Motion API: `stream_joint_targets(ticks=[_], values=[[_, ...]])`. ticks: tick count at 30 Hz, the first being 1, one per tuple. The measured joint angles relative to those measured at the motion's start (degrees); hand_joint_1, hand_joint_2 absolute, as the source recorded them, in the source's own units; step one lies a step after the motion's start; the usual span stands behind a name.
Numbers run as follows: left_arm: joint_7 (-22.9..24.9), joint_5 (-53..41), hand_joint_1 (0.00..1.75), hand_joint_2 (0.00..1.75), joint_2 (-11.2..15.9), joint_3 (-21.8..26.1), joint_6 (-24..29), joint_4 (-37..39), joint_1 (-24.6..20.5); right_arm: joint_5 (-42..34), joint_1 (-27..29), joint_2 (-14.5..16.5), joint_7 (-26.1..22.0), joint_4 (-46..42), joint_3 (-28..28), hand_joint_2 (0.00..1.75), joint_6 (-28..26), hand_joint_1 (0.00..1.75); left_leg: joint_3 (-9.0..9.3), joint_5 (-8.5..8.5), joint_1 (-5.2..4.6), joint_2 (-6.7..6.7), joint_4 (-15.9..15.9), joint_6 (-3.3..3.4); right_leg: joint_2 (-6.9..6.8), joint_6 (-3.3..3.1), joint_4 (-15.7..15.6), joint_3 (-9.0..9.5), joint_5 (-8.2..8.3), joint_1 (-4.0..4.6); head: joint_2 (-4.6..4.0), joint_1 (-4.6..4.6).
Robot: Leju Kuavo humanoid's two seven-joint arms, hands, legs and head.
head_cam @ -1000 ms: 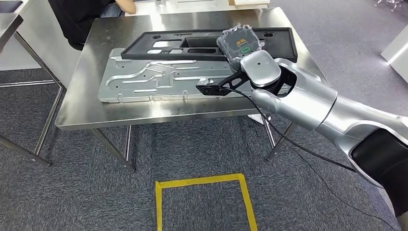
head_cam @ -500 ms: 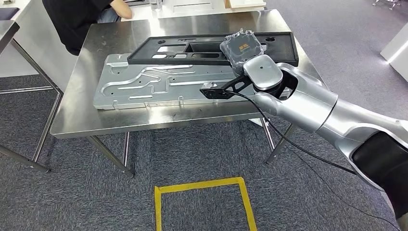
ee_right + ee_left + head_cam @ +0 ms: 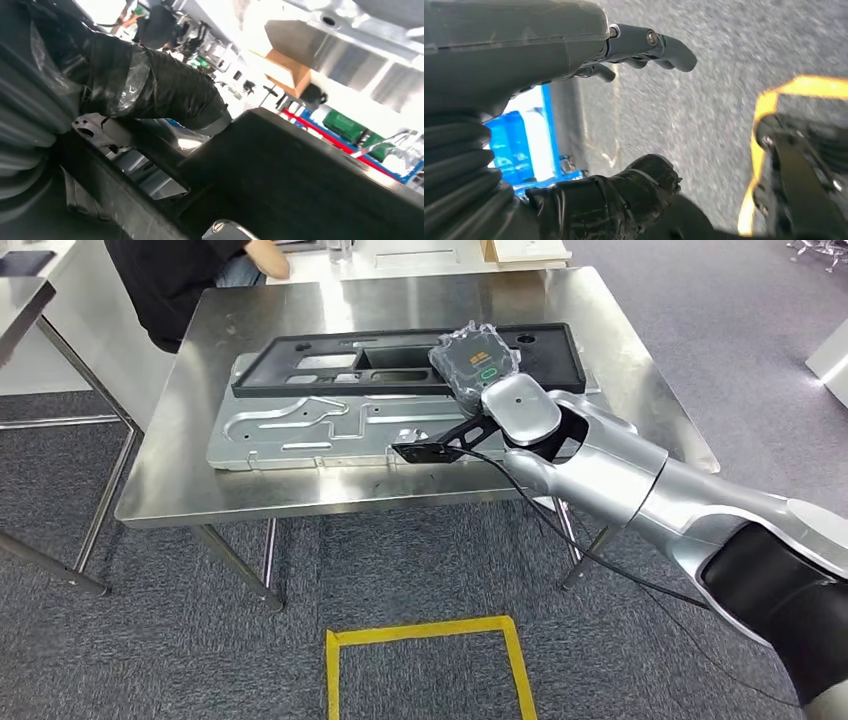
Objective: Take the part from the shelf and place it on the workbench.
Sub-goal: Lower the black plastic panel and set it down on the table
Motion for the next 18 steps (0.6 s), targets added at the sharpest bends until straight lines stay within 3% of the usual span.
stream_joint_targets(ticks=[4, 7, 9, 10, 11, 13, 14, 15, 18], values=[[-0.2, 0.1, 0.0, 1.75, 0.1, 0.0, -0.2, 0.0, 0.1, 0.4, 0.1, 2.9, -2.1, 3.4, 0.1, 1.75, -1.1, 1.75, -0.49, -0.91, 0.13, 0.04, 1.1, -0.99, 0.07, -1.34, -0.4, 0.37, -0.11, -0.03, -0.01, 0.0], [-0.3, 0.1, 0.0, 1.75, 0.2, 0.0, -0.3, 0.0, 0.0, 0.7, 0.1, 5.5, -3.1, 6.1, 0.2, 1.75, -2.6, 1.75, -4.9, -4.72, 0.27, 0.4, 9.7, -1.88, 0.11, -2.03, -0.6, 0.87, -0.34, -0.15, -0.01, -0.2], [-0.5, 0.1, 0.0, 1.75, 0.3, 0.0, -0.3, 0.0, -0.1, 0.8, 0.3, 6.6, -3.5, 7.6, 0.6, 1.75, -2.9, 1.75, -8.21, -5.76, 0.33, 0.49, 15.0, -2.06, 0.07, -2.25, -0.6, 1.29, -0.66, -0.02, -0.02, -0.18], [-0.6, 0.1, 0.0, 1.75, 0.4, 0.0, -0.3, 0.0, 0.0, 0.8, 0.4, 7.0, -3.5, 8.2, 0.7, 1.75, -2.9, 1.75, -8.56, -4.66, 0.33, 0.52, 14.8, -1.98, 0.06, -2.28, -0.6, 1.58, -0.87, 0.05, -0.02, -0.19], [-0.6, 0.1, 0.0, 1.75, 0.4, 0.0, -0.3, 0.0, 0.1, 0.8, 0.5, 7.5, -3.5, 8.8, 0.9, 1.75, -2.9, 1.75, -7.86, -2.66, 0.33, 0.53, 12.6, -1.78, 0.07, -2.27, -0.6, 1.92, -1.08, 0.11, -0.02, -0.19], [-0.7, 0.1, 0.0, 1.75, 0.6, 0.0, -0.2, 0.0, 0.3, 0.9, 0.4, 8.1, -3.6, 9.7, 0.9, 1.75, -2.9, 1.75, -4.57, 1.57, 0.16, 0.52, 5.1, -1.08, 0.11, -2.1, -0.6, 2.55, -1.52, 0.24, -0.02, -0.17], [-0.8, 0.1, 0.0, 1.75, 0.7, 0.0, -0.2, 0.0, 0.3, 0.9, 0.3, 8.3, -3.6, 10.0, 0.9, 1.75, -2.9, 1.75, -3.16, 2.52, -0.04, 0.51, 2.1, -0.71, 0.13, -1.94, -0.7, 2.7, -1.67, 0.3, -0.01, -0.16], [-0.8, 0.1, 0.0, 1.75, 0.8, 0.1, -0.2, 0.0, 0.2, 0.9, 0.2, 8.5, -3.6, 10.3, 0.9, 1.75, -2.9, 1.75, -2.29, 2.76, -0.26, 0.51, 0.3, -0.42, 0.12, -1.71, -0.7, 2.78, -1.76, 0.32, -0.01, -0.15], [-0.8, 0.1, 0.0, 1.75, 0.9, 0.1, -0.2, 0.0, 0.1, 0.9, 0.2, 8.9, -3.6, 11.0, 0.9, 1.75, -2.9, 1.75, -1.54, 2.4, -0.37, 0.55, -0.9, 0.14, 0.06, -0.81, -1.1, 2.91, -1.96, 0.31, -0.02, -0.1]])
